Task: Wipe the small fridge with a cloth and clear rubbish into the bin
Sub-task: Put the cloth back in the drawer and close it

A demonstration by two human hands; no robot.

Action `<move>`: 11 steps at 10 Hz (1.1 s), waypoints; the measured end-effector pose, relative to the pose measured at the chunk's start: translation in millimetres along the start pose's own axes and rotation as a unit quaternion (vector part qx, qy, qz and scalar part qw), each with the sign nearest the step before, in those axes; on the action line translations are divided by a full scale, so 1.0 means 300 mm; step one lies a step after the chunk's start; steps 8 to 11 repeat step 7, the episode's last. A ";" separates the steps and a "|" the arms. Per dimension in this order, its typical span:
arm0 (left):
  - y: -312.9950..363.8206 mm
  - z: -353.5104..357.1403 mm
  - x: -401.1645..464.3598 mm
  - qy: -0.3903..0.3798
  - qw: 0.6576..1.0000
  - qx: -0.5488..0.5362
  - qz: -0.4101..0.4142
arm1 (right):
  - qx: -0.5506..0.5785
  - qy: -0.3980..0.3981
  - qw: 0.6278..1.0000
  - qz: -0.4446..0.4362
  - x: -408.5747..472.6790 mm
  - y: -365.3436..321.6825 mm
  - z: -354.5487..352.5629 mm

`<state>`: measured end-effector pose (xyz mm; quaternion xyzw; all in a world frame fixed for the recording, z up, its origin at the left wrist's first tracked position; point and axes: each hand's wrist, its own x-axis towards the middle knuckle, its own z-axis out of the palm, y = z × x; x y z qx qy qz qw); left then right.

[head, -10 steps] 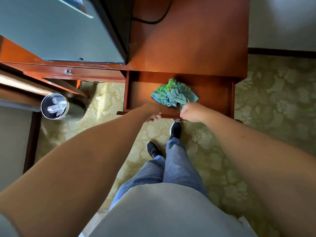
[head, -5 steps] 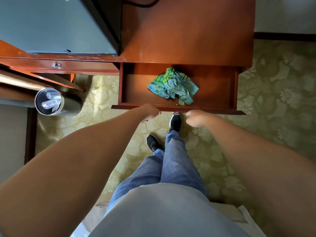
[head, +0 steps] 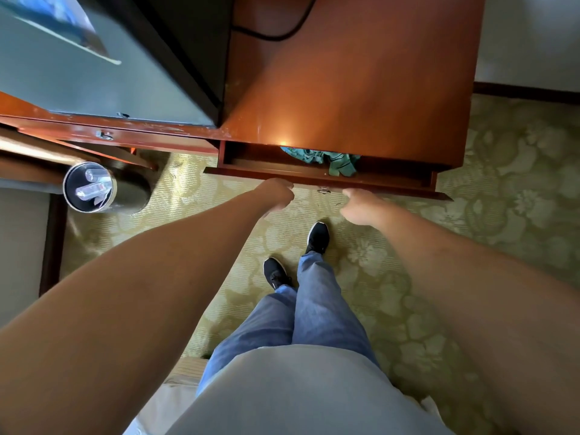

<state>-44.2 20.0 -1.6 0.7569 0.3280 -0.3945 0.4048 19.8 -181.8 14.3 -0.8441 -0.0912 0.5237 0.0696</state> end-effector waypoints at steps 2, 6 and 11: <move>0.098 -0.059 0.028 0.017 0.997 -0.072 0.001 | -0.008 0.029 0.999 -0.018 0.048 -0.019 -0.131; 0.174 -0.141 -0.064 0.001 0.998 -0.045 0.037 | -0.032 0.018 0.999 -0.025 -0.018 -0.096 -0.207; 0.179 -0.209 -0.149 0.019 0.997 -0.026 0.070 | -0.032 0.046 0.997 -0.044 -0.090 -0.193 -0.238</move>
